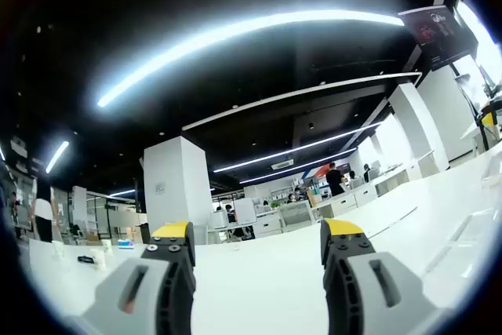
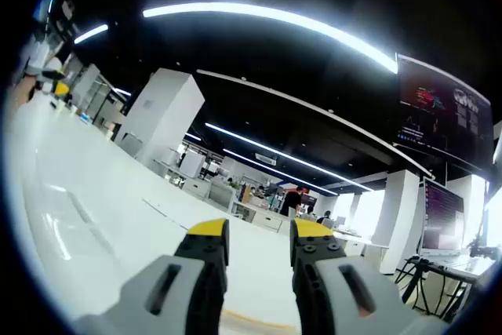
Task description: Snap each plastic latch of the storage box into its locked position after aligning the lid with the box until every specified latch is closed and the lid sits flush.
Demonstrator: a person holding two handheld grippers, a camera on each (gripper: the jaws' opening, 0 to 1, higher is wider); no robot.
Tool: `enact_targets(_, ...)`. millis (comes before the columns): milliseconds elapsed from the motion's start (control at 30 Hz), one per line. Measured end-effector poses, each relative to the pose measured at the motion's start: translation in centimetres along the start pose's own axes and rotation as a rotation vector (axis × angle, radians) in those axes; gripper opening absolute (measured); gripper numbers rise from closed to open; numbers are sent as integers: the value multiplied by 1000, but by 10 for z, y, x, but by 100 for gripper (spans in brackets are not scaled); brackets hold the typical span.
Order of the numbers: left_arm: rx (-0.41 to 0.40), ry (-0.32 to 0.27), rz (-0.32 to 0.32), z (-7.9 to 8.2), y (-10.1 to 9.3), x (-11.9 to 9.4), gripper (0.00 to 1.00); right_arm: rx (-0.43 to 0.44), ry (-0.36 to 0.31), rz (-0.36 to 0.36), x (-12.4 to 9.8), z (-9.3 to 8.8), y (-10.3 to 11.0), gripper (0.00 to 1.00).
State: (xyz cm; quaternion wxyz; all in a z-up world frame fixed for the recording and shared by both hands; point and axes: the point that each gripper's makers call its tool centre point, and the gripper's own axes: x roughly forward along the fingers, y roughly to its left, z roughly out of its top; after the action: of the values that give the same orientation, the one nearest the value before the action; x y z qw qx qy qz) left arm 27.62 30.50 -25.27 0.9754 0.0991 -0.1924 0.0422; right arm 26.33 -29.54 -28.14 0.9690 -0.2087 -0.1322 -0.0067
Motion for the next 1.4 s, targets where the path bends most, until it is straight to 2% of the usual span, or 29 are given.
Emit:
enact_targets(233,-47,-1,-21,-1,0,1,66,6,13,7,2,-4,1,30)
enact_targets(567,-57,-5,4,0,7,0,66,12,13,-13,1,-4,-4,30)
enact_targets(767,-106,55,-2,-9,10,3,70,14,24,-21,2,-7,-5,30)
enact_targets(967,-142,96,-52,-9,3,0,69,-23,55,-13,4,-12,2,30)
enact_targets(1133,-189,113,-139,-4,-13,-4,70,-34,41,-10,4,-9,3,30)
enact_targets(1400,-182,116,-167,3,-20,-5,69,-9,37,-18,3,-9,-2,30)
